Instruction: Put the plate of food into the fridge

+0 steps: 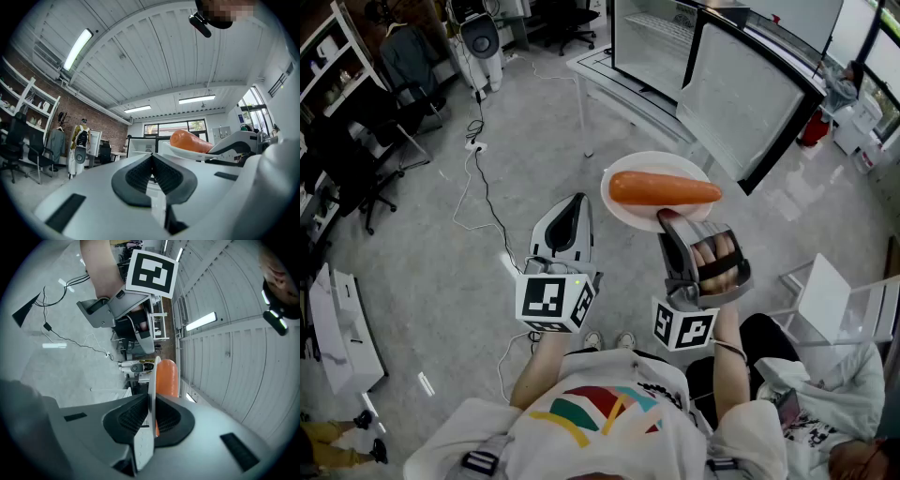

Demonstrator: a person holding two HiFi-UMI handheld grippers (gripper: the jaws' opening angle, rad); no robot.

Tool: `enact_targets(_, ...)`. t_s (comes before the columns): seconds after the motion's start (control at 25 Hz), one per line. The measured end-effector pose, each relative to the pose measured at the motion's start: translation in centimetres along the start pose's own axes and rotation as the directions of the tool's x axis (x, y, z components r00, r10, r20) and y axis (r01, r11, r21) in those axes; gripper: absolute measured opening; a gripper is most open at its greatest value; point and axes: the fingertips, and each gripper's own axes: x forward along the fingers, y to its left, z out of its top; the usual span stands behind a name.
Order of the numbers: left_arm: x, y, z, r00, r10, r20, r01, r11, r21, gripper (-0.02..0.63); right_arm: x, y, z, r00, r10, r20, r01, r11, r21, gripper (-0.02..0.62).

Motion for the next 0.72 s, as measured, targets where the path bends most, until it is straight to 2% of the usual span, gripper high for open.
enact_targets(0.72,-0.39,0.65,0.57,1.0,0.002,-0.002,-0.002,1.0,0.012,0.006,-0.04,-0.69,0.88,1.0,-0.008,0.019,0.008,1.0,-0.001,0.038)
